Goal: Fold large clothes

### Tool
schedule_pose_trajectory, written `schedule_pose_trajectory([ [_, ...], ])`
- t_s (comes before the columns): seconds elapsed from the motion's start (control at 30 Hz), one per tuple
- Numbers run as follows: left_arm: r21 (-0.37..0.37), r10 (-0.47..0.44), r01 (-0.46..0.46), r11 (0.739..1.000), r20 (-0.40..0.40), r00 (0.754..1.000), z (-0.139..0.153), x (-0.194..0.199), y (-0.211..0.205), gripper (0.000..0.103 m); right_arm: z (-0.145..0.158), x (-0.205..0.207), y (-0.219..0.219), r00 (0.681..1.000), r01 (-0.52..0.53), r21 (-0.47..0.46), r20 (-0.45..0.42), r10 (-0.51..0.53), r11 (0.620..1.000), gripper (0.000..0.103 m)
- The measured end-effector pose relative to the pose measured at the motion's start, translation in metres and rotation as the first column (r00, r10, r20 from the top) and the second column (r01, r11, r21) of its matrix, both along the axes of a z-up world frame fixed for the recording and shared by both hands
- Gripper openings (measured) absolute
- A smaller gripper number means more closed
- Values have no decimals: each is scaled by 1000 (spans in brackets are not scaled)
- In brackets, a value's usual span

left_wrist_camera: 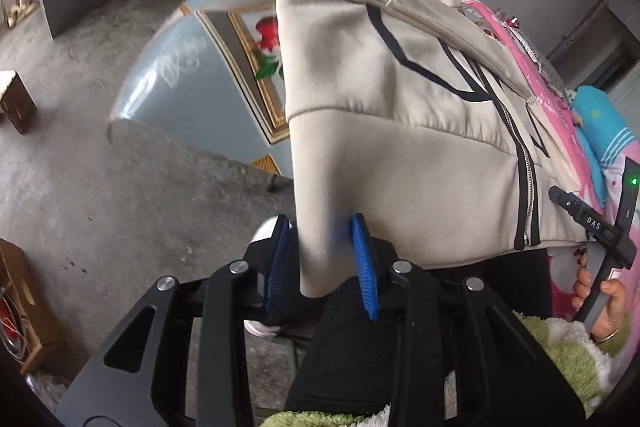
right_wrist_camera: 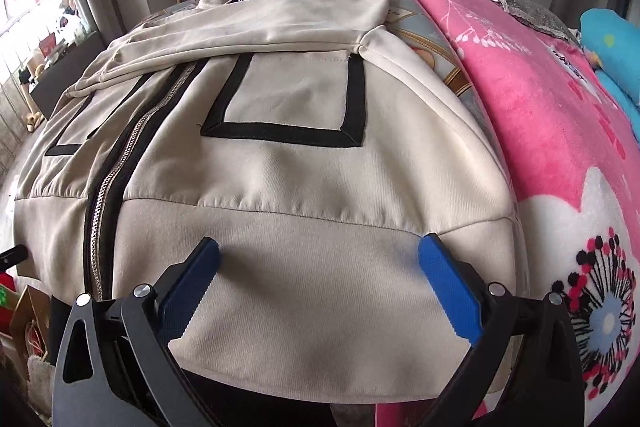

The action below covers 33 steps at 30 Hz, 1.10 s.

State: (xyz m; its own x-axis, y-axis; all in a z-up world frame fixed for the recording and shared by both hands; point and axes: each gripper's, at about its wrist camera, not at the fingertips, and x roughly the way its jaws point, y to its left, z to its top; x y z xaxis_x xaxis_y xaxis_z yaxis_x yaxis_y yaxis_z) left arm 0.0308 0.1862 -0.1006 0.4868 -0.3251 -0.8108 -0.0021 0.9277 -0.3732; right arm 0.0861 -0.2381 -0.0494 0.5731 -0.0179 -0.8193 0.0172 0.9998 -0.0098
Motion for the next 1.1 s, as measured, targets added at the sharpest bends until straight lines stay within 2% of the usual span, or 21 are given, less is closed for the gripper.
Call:
schedule_pose_trajectory([
  [0.17,-165,-9,1,986,-49,999,-17,12,11,31,0,1,-2,1000,-21,4,-4,21,1000,97],
  [0.23,-198,-16,4,980,-59,998,-19,12,13,29,0,0,-2,1000,-25,1,5,25,1000,97],
  [0.27,-192,-22,12,981,-49,999,-16,10,12,25,-1,-1,-2,1000,-26,0,6,26,1000,97],
  [0.3,-176,-41,34,984,-35,999,-11,7,10,17,-1,-1,-2,1000,-28,1,7,28,1000,97],
  [0.33,-153,-67,64,986,-19,998,-4,2,6,15,-1,-1,-2,1000,-28,2,7,28,1000,97],
  [0.4,-116,-110,110,987,9,994,10,-6,1,13,0,-1,-2,1000,-30,1,8,30,1000,97],
  [0.5,-106,-172,181,978,86,981,35,-18,-6,13,0,0,-2,999,-33,-2,7,33,999,97],
  [0.57,-92,-188,198,976,108,976,44,-16,-10,13,-1,0,-2,999,-36,-2,8,36,999,97],
  [0.63,-78,-185,192,978,89,979,43,-7,-13,14,-1,-1,-2,999,-39,-2,8,39,999,97],
  [0.73,-115,-163,167,979,46,986,33,5,-11,16,-1,-1,-1,999,-43,-2,9,43,999,97],
  [0.97,-122,-122,122,985,4,992,21,13,-2,33,-1,-3,-2,998,-65,-1,8,65,998,97],
  [1.1,-117,-112,111,987,-3,994,15,15,-1,34,3,-3,-4,996,-89,21,-21,89,996,97],
])
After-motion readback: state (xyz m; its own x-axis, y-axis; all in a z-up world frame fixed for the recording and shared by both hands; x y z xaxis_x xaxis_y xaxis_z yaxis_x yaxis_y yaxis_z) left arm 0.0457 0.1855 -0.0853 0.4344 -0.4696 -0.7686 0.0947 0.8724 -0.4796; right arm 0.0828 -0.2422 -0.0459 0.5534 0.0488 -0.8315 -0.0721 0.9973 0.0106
